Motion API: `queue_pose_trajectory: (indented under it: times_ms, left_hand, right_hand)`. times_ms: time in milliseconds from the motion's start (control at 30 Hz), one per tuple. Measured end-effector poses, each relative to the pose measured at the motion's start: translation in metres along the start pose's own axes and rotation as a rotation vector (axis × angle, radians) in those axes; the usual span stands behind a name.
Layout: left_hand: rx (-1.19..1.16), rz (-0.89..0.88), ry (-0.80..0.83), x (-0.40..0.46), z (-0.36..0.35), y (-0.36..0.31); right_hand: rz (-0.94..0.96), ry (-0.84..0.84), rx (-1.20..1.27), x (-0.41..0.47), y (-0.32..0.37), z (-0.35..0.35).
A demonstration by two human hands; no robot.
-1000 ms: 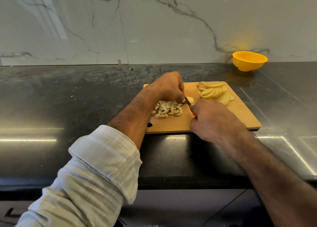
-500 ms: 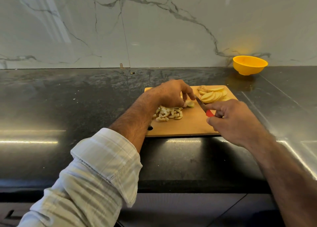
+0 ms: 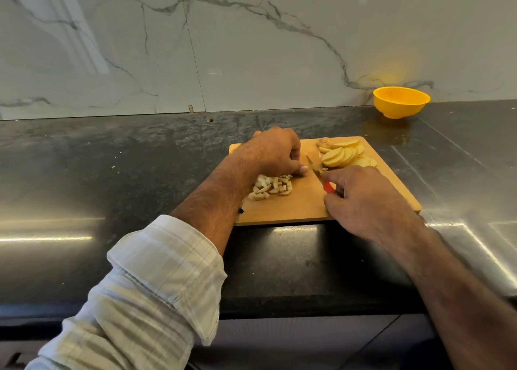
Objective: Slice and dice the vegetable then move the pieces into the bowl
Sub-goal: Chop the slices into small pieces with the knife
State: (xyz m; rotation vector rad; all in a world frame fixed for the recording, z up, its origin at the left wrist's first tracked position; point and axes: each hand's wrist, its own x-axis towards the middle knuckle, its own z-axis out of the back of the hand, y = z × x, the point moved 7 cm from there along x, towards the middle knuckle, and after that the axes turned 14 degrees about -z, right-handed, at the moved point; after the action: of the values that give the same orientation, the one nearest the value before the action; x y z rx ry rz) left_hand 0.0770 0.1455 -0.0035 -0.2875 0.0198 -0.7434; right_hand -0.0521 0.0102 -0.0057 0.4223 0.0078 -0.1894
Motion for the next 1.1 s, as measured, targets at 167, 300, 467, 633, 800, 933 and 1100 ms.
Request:
queue_pose_trajectory:
  times_ms: [167,300,467,633,800,933,1100]
  left_hand:
    - [-0.094,-0.057,0.018,-0.002,0.001,-0.003]
    - [-0.12,-0.02,-0.023,-0.001,0.002,-0.002]
    - [-0.134,0.02,-0.045,0.0,0.003,-0.001]
    - [-0.137,0.042,-0.056,0.001,0.002,0.001]
    - [-0.134,0.074,-0.068,0.0,0.001,0.005]
    - [-0.147,0.084,-0.064,-0.001,0.002,0.007]
    - [-0.157,0.124,-0.071,0.0,0.002,0.007]
  right_hand:
    - [-0.014,-0.009,-0.018,-0.005,0.006,-0.005]
    - [-0.038,0.012,-0.065,-0.004,0.01,-0.008]
    - [-0.029,0.034,-0.102,0.0,0.019,-0.008]
    - [-0.038,0.011,-0.103,0.014,0.028,-0.009]
    - [-0.019,-0.037,-0.059,0.011,0.018,-0.007]
    - [0.021,-0.031,-0.091,-0.004,0.015,-0.01]
    - [-0.012,0.021,-0.137,-0.005,0.02,-0.012]
